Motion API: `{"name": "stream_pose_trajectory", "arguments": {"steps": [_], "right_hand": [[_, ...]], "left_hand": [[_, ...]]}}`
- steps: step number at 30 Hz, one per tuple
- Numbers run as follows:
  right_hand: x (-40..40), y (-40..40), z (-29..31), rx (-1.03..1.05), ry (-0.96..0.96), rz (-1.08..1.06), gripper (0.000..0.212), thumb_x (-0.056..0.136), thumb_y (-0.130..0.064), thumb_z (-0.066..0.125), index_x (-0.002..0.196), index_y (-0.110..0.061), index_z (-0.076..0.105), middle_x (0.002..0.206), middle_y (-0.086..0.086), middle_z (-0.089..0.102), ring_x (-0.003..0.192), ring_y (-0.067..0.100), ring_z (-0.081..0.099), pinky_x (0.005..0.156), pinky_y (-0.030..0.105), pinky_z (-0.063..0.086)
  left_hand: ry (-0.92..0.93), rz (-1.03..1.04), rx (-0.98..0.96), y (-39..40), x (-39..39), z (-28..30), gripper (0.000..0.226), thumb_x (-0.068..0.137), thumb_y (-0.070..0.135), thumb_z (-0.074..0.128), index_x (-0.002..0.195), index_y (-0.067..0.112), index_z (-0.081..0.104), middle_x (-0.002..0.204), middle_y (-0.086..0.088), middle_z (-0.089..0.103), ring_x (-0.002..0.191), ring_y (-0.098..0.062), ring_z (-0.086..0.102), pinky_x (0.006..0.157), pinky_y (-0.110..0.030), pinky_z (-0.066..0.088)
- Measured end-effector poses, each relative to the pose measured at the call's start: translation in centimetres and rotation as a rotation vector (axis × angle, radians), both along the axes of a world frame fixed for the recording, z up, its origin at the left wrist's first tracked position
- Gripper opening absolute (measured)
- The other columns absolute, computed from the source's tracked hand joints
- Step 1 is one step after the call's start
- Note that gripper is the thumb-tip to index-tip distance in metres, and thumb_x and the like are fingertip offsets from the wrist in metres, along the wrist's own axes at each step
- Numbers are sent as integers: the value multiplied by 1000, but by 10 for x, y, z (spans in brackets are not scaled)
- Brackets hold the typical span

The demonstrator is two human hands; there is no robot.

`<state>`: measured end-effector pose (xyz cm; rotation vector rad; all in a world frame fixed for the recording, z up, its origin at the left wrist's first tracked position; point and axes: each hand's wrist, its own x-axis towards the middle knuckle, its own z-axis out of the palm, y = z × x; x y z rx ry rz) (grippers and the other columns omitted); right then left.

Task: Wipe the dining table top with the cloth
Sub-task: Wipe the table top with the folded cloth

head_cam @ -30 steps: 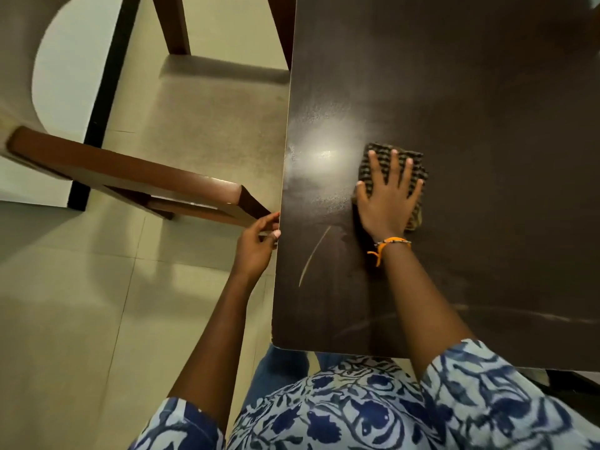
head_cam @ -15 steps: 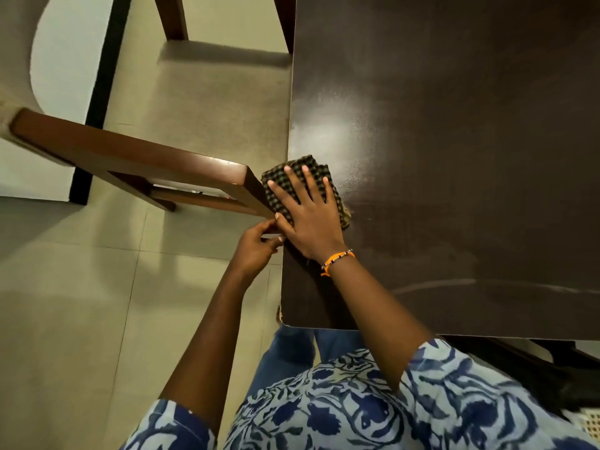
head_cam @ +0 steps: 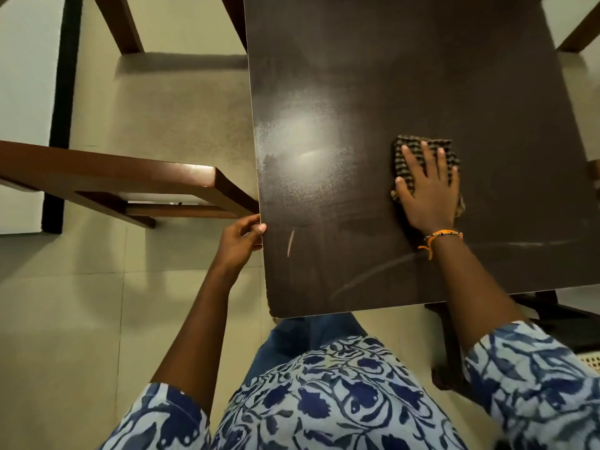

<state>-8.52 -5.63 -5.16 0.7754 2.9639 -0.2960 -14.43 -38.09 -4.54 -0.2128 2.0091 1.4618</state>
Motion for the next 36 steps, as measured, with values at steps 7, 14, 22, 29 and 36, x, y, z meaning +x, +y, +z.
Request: {"name": "stream_pose_trajectory", "arguments": {"steps": [7,14,22,29,36], "right_hand": [[-14,-76,-1,-29,5,-100,62,89,-39,42,147,-35,22,159,3,12,147,29,5,114,56,3],[-34,-202,-4,-102,-26,252,66,91,-46,39,149,-34,10,160,5,1,147,30,-3,114,55,-4],[-18,-190,-5,-82,-18,527,61,90,-47,36,148,-38,18,160,1,10,147,26,3,117,51,1],[24,-63,-3,-20,-10,184,64,87,-43,40,147,-39,19,159,0,13,147,27,8,116,52,5],[39,-24,0,-22,15,-201,61,89,-36,46,146,-34,25,159,3,16,147,30,6,115,57,5]], "left_hand": [[-138,65,57,0,0,1,36,96,16,47,131,12,51,119,-1,58,105,-18,56,79,-25,48],[-223,40,51,-13,8,1,36,99,13,38,132,21,50,121,0,58,103,-16,58,92,-32,44],[-168,160,58,-5,24,4,33,97,17,45,129,18,52,116,1,61,98,-9,59,80,-24,46],[-107,212,31,3,29,2,35,94,14,50,128,16,54,115,3,59,108,-15,55,88,-29,47],[-237,262,131,1,30,3,36,97,10,43,130,21,52,122,2,58,110,-16,55,90,-30,47]]}}
